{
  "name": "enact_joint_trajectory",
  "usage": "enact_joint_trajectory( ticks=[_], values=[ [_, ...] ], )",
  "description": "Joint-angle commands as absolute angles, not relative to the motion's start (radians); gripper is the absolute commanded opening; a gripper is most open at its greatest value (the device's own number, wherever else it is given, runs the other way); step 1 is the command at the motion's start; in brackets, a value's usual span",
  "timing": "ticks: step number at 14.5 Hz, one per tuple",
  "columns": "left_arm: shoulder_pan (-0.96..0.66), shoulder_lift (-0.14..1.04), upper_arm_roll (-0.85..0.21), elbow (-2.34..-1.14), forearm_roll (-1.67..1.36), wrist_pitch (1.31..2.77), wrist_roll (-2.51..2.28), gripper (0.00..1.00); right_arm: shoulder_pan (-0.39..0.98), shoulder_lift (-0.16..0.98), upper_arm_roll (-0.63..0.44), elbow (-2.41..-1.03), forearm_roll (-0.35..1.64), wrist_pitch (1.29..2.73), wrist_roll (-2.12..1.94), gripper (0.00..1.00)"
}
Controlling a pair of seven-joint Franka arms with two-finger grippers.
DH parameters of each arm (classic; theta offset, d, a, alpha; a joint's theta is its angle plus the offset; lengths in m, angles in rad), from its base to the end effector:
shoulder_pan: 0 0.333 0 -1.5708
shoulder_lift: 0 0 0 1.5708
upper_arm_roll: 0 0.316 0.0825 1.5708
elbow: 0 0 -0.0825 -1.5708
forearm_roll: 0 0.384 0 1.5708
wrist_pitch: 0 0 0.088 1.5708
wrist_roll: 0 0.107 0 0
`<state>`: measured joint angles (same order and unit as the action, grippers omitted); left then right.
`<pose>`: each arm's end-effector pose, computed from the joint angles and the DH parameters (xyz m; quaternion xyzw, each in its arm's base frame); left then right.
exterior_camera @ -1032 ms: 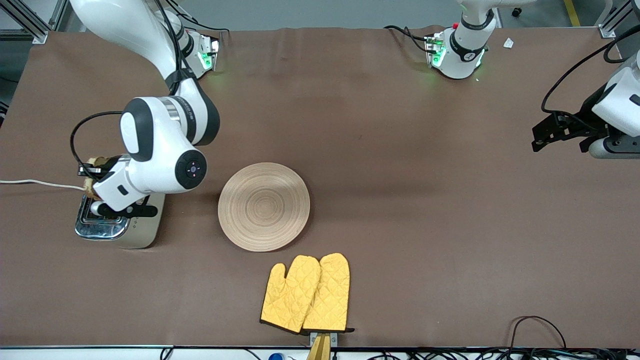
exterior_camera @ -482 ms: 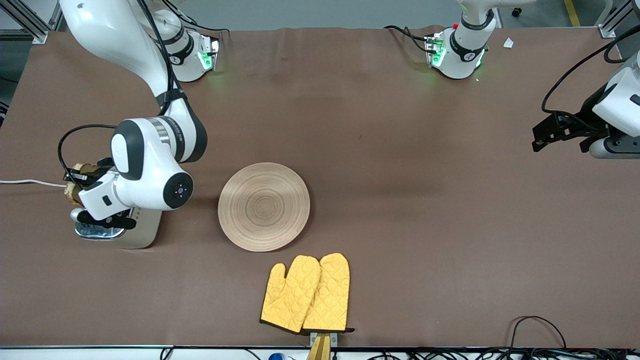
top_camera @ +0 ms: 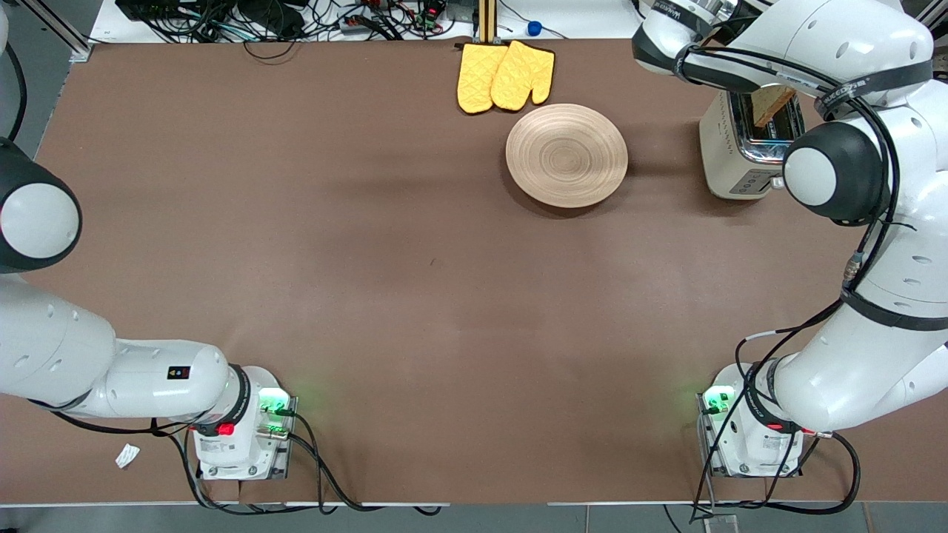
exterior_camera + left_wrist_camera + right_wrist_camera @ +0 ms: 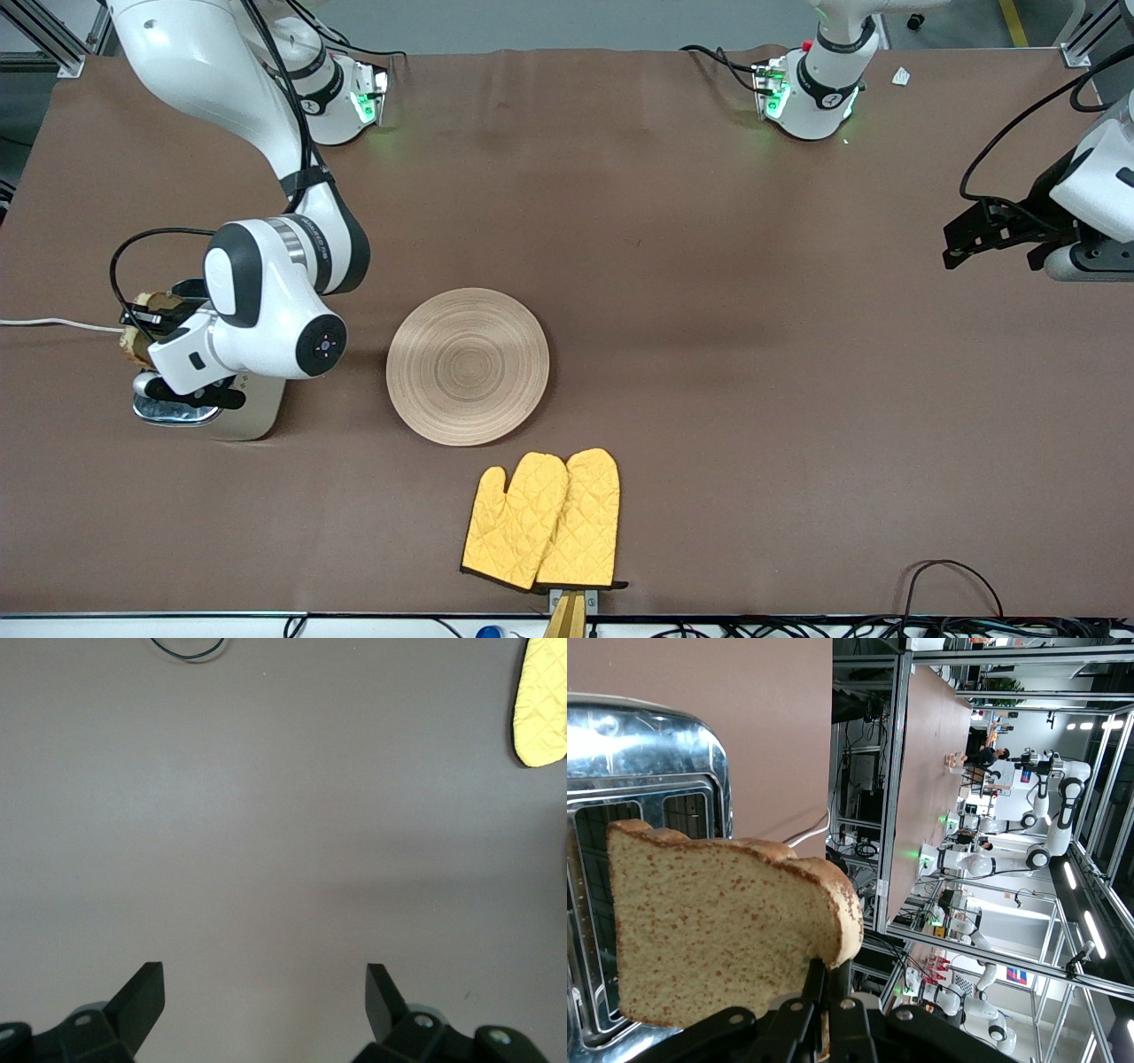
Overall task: Move plate and put bread in toaster
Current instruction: 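Lower the bread into a toaster slot with the right gripper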
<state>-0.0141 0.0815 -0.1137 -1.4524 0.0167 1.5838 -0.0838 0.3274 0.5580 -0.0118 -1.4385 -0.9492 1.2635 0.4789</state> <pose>0.5776 -0.0694 0.6357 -0.9994 0.0216 -0.0255 0.0011 0.6378 0.0998 0.3851 0.8284 -0.0409 -0.1160 0.5465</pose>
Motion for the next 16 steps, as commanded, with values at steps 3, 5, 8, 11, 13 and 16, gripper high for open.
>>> enact_joint_trajectory(
  ticks=[3, 5, 8, 11, 13, 16],
  values=[
    [-0.009, 0.074, -0.11, -1.462, 0.006, 1.595, -0.071, 1.0, 0.313, 0.569, -0.003, -1.492, -0.968, 1.267, 0.521, 0.02],
    [-0.009, 0.074, -0.11, -1.462, 0.005, 1.595, -0.071, 1.0, 0.314, 0.569, -0.003, -1.503, -0.966, 1.269, 0.532, 0.02],
    [-0.009, 0.074, -0.11, -1.462, 0.005, 1.595, -0.071, 1.0, 0.314, 0.571, -0.002, -1.502, -0.962, 1.273, 0.534, 0.18],
    [-0.009, 0.075, -0.11, -1.462, 0.008, 1.595, -0.071, 1.0, 0.322, 0.572, -0.002, -1.496, -0.937, 1.301, 0.534, 0.68],
    [-0.011, 0.074, -0.11, -1.462, 0.006, 1.595, -0.071, 1.0, 0.336, 0.571, 0.0, -1.494, -0.919, 1.302, 0.534, 0.89],
    [-0.009, 0.074, -0.11, -1.462, 0.005, 1.595, -0.071, 1.0, 0.347, 0.561, 0.008, -1.473, -0.855, 1.328, 0.532, 1.0]
  ],
)
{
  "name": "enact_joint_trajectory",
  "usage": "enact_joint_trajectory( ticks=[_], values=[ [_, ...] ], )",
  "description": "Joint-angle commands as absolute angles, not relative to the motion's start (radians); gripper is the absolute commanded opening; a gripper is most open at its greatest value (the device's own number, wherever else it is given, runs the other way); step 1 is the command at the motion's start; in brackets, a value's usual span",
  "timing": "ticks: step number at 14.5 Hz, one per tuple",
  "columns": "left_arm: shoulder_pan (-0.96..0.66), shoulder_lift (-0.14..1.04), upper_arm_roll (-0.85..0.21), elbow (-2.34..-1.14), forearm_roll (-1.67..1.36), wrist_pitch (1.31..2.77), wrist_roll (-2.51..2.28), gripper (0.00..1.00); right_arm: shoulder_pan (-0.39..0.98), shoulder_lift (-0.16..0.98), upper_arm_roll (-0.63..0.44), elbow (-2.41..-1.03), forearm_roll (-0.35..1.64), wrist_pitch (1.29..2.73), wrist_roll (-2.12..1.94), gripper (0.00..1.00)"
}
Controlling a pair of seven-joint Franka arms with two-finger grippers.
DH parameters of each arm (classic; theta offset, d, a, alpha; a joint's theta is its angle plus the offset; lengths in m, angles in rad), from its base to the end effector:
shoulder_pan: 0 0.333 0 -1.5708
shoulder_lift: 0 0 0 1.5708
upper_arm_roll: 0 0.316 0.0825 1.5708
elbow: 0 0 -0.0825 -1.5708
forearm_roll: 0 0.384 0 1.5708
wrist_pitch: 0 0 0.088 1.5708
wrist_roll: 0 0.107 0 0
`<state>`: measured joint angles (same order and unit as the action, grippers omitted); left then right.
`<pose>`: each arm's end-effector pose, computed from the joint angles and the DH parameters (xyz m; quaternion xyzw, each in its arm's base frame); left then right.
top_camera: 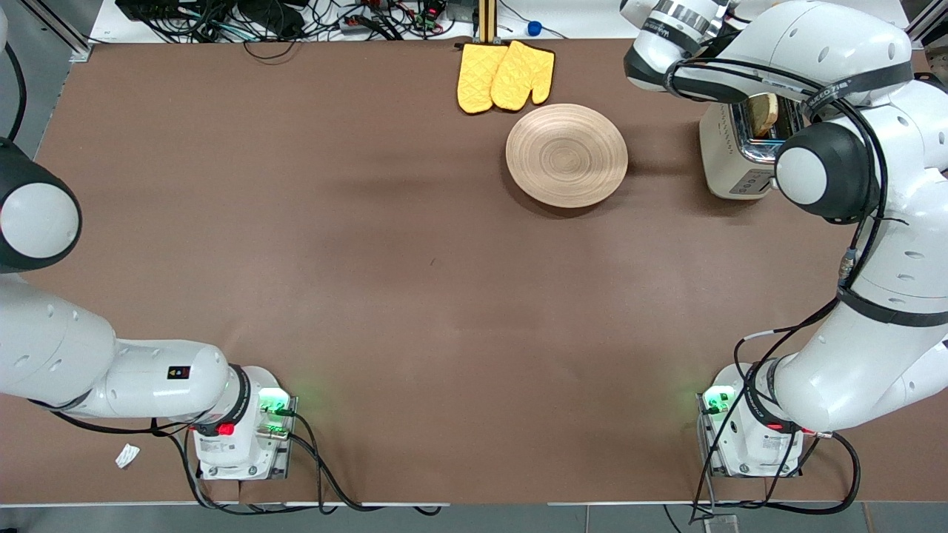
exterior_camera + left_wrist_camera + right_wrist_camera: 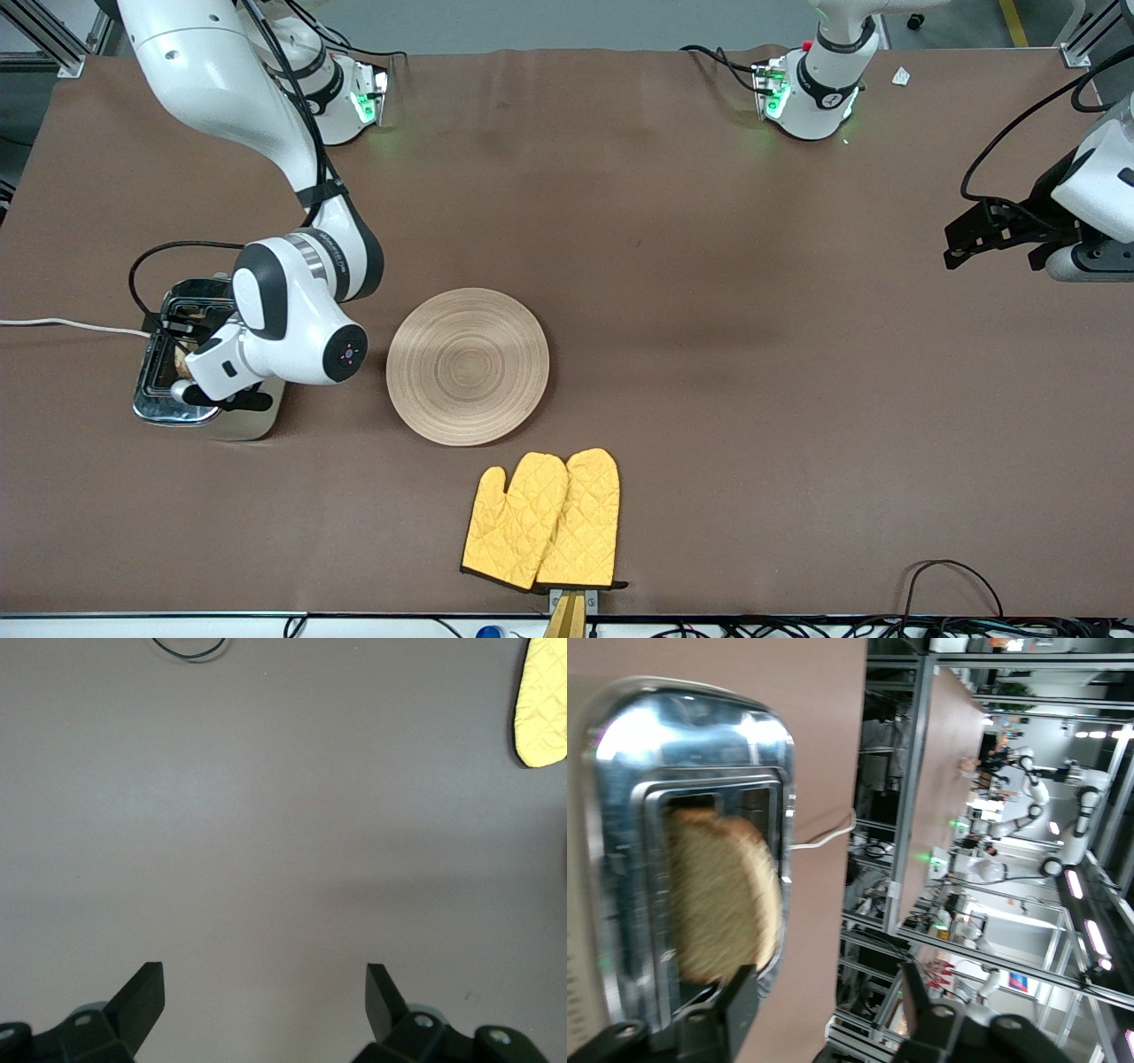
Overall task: Move plate and put bread in toaster
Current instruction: 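Lower the bread into a toaster slot with the right gripper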
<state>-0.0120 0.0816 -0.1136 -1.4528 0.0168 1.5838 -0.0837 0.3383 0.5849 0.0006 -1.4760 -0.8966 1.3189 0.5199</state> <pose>0.5778 -0.0681 0.6354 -0.9995 0.0205 -0.0252 0.0012 0.6321 0.1187 0.3462 0.8412 -0.0246 -0.1180 0.5272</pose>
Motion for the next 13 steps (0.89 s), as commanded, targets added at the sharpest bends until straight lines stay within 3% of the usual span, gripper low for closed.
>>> enact_joint_trajectory(
  ticks=[1, 4, 11, 13],
  values=[
    [-0.009, 0.074, -0.11, -1.462, 0.003, 1.595, -0.071, 1.0, 0.362, 0.56, 0.008, -1.453, -0.842, 1.324, 0.532, 1.0],
    [-0.009, 0.075, -0.11, -1.462, 0.011, 1.595, -0.071, 1.0, 0.364, 0.508, -0.002, -1.387, -0.631, 1.328, 0.534, 1.0],
    [-0.008, 0.074, -0.11, -1.462, 0.015, 1.597, -0.071, 1.0, 0.347, 0.289, -0.008, -1.377, -0.379, 1.321, 0.531, 1.0],
    [-0.008, 0.075, -0.11, -1.462, 0.015, 1.597, -0.071, 1.0, 0.267, 0.214, -0.021, -1.387, -0.208, 1.327, 0.534, 1.0]
  ],
)
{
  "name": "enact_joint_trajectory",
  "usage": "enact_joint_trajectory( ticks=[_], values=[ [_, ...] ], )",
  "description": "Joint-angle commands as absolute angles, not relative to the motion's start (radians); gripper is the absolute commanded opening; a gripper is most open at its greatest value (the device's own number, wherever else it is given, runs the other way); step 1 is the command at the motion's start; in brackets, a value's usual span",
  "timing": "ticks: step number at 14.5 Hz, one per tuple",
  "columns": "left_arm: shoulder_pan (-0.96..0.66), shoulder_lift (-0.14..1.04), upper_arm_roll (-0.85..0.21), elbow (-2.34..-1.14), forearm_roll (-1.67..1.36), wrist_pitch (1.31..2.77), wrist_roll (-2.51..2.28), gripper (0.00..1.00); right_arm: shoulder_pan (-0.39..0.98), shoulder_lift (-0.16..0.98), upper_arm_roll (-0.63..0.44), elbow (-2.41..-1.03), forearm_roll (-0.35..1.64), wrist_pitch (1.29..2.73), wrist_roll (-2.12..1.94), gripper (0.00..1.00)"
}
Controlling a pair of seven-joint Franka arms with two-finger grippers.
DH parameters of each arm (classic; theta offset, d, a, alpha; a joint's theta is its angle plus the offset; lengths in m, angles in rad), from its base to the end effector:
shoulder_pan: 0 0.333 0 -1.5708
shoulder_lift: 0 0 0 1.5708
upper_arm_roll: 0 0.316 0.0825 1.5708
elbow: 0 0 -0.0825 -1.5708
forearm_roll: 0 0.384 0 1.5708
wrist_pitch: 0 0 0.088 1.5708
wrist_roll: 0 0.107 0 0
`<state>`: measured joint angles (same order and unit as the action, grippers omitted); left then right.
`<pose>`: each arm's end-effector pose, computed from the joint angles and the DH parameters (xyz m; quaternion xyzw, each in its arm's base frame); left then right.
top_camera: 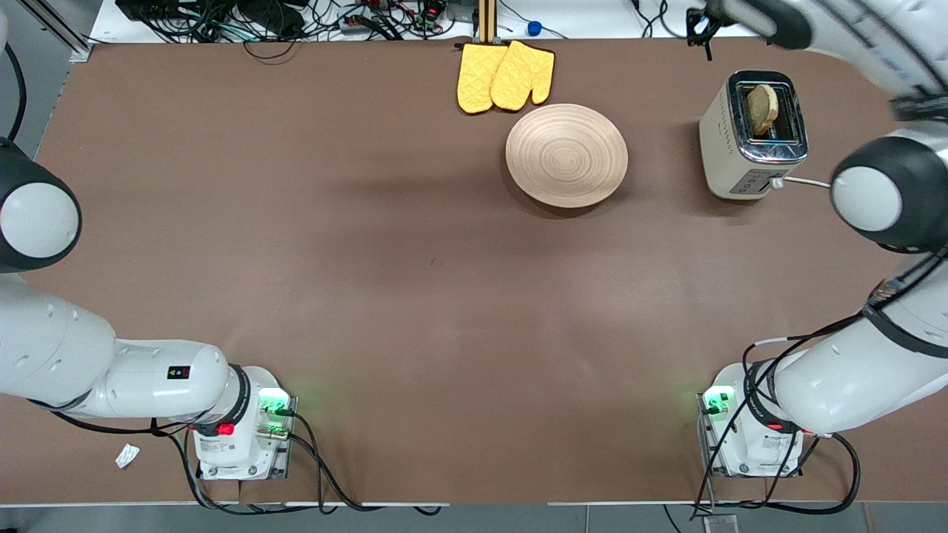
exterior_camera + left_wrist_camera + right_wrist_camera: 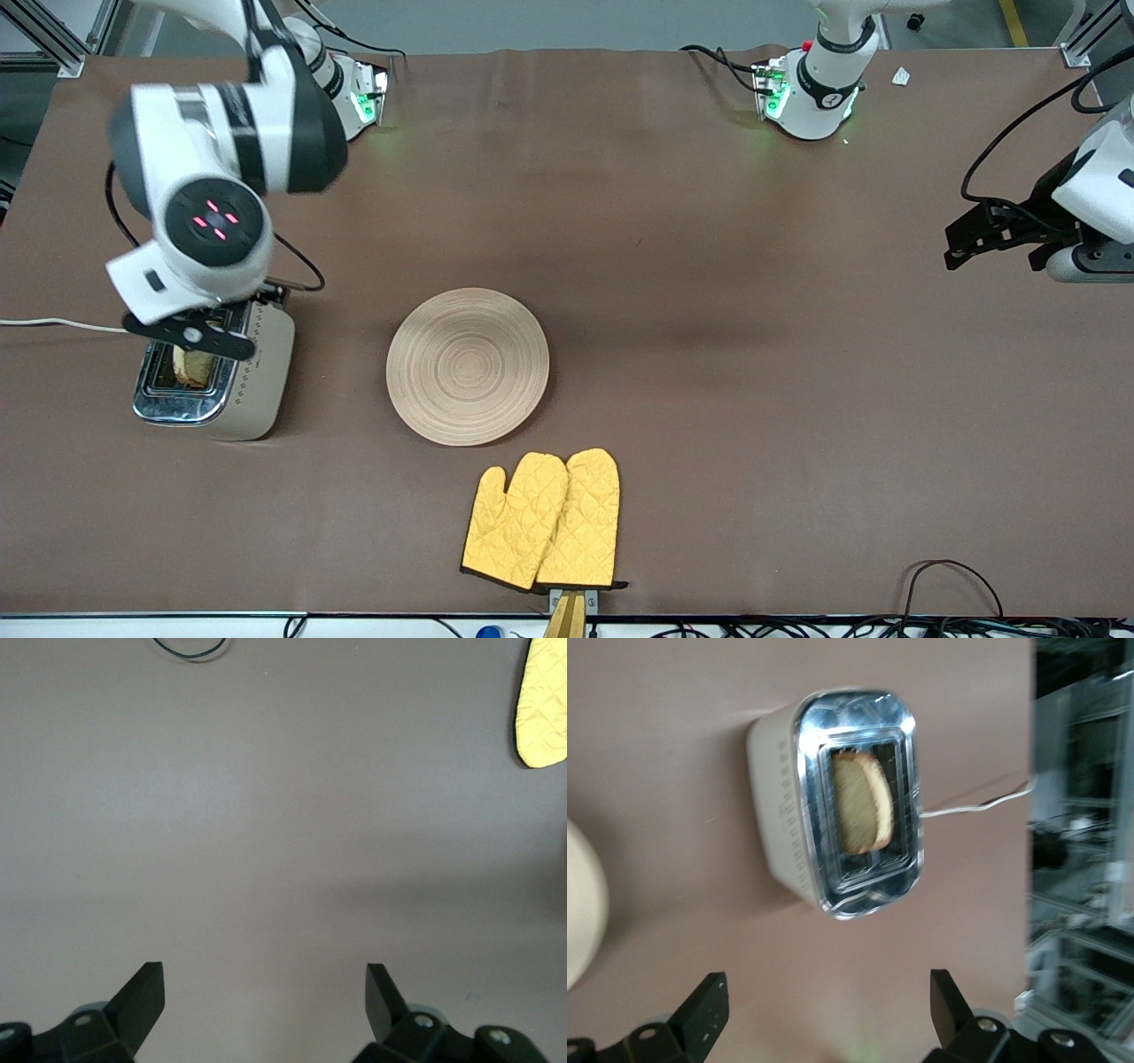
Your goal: Move plate and put bread in toaster
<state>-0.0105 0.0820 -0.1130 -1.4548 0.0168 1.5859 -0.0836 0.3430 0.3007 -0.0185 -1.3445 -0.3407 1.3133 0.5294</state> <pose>0.5782 -0.0670 0.6344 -0.9995 0.0196 -0.0251 0.0012 0.5914 0.1563 0.5418 0.9648 -0.1148 -0.0770 0.2235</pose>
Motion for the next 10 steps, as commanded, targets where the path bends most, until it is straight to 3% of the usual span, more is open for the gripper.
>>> enact_joint_trajectory(
  ticks=[1, 6, 10],
  values=[
    [-0.008, 0.075, -0.11, -1.462, 0.015, 1.597, -0.071, 1.0, 0.237, 0.19, -0.021, -1.388, -0.174, 1.328, 0.531, 1.0],
    [-0.008, 0.075, -0.11, -1.462, 0.014, 1.597, -0.071, 1.0, 0.033, 0.137, -0.021, -1.391, -0.005, 1.422, 0.257, 1.0],
    [-0.008, 0.075, -0.109, -1.462, 0.02, 1.6, -0.071, 1.0, -0.024, 0.137, -0.021, -1.393, 0.003, 1.468, 0.053, 1.0]
  ],
)
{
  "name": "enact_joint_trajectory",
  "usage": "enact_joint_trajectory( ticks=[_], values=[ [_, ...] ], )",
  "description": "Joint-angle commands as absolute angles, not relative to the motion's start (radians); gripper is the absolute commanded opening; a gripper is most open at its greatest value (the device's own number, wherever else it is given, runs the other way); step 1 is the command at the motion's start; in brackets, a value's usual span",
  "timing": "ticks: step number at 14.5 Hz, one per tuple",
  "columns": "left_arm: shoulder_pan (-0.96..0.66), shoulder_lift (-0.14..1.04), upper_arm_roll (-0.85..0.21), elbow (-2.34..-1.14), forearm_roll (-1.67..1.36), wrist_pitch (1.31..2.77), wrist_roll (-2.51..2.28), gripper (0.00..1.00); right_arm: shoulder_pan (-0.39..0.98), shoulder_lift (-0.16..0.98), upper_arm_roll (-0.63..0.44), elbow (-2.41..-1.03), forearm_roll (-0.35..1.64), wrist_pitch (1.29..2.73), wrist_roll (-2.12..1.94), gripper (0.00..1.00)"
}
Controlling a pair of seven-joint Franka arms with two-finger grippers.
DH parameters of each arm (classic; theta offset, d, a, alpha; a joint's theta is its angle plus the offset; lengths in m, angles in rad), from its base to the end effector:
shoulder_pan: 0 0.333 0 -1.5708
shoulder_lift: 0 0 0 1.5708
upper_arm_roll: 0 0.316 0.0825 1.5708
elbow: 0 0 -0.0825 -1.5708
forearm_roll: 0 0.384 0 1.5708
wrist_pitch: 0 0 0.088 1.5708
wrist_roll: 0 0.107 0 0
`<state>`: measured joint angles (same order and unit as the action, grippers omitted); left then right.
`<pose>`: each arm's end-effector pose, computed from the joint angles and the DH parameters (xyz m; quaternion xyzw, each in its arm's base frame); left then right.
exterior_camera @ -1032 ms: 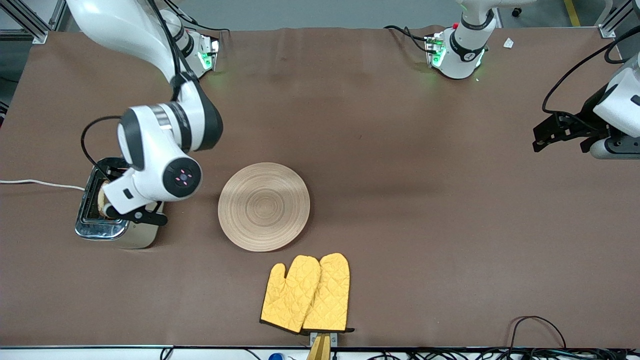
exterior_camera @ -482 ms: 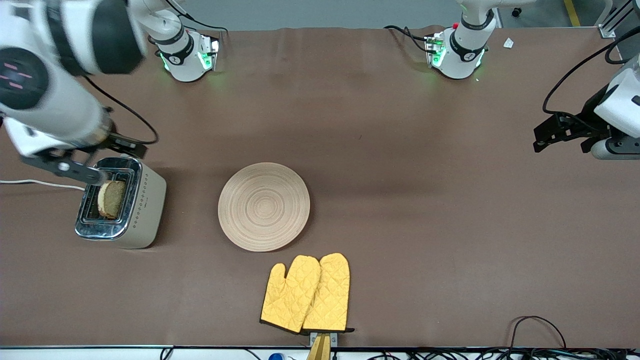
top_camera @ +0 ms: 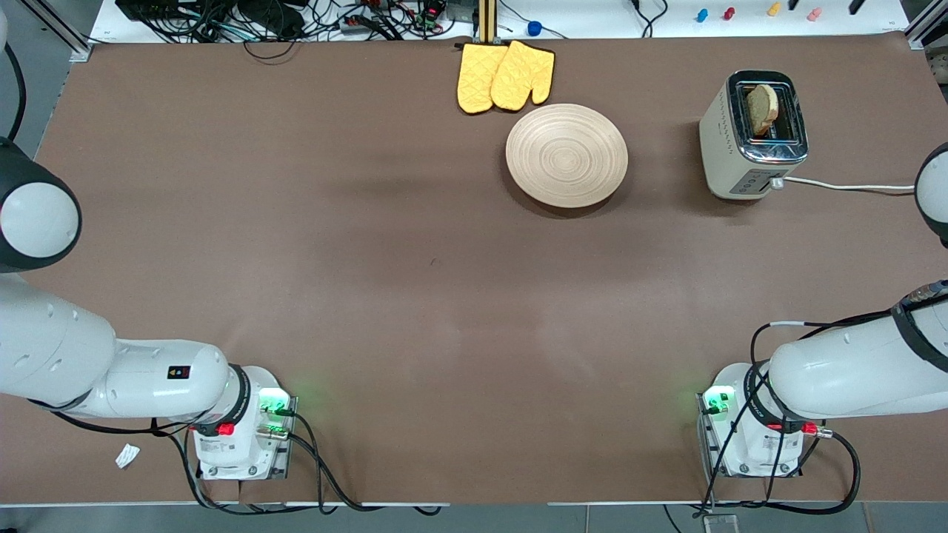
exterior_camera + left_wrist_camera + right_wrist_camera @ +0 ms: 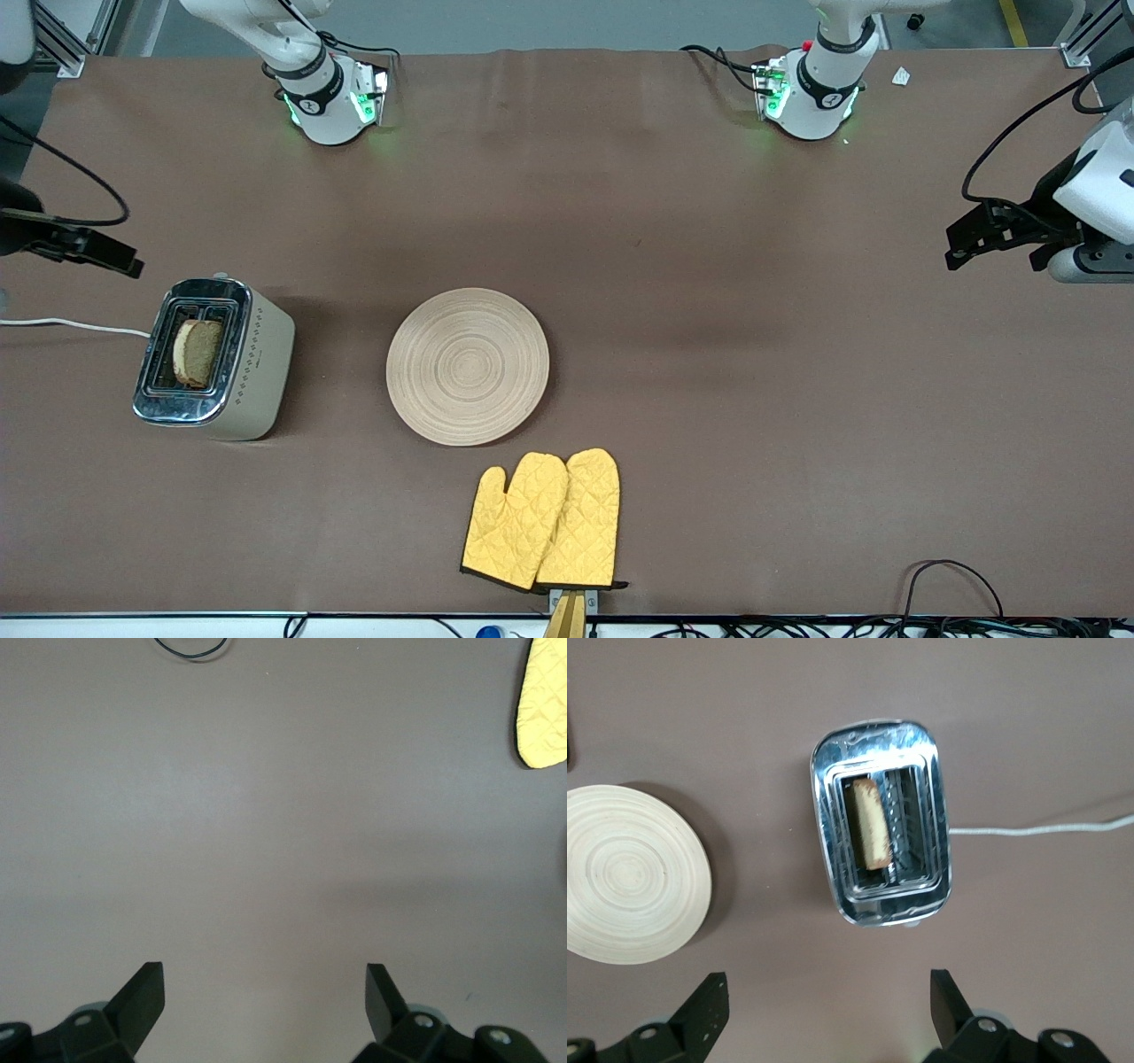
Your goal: Move plate and put bread in toaster
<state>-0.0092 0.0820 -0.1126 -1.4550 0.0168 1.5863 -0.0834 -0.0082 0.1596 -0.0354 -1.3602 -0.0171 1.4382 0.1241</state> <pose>0.5784 -0.0660 0.6344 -0.9995 0.0188 -0.0252 0.0012 0.5894 -0.0258 0.6201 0.9955 -0.0843 -0.0402 0.0130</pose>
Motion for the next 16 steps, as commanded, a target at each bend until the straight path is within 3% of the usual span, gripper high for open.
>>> enact_joint_trajectory(
  ticks=[1, 4, 8, 16],
  values=[
    [-0.008, 0.075, -0.11, -1.462, 0.02, 1.611, -0.071, 1.0, -0.037, 0.137, -0.02, -1.393, 0.003, 1.47, 0.011, 1.0],
    [-0.008, 0.075, -0.109, -1.462, 0.018, 1.614, -0.071, 1.0, -0.045, 0.102, -0.015, -1.423, 0.003, 1.476, -0.011, 1.0],
    [-0.008, 0.08, -0.11, -1.46, 0.024, 1.612, -0.074, 1.0, -0.048, -0.069, -0.012, -1.661, 0.003, 1.586, -0.012, 1.0],
    [-0.008, 0.089, -0.109, -1.445, 0.044, 1.612, -0.071, 1.0, -0.029, -0.063, -0.012, -1.631, 0.002, 1.578, -0.008, 1.0]
  ],
)
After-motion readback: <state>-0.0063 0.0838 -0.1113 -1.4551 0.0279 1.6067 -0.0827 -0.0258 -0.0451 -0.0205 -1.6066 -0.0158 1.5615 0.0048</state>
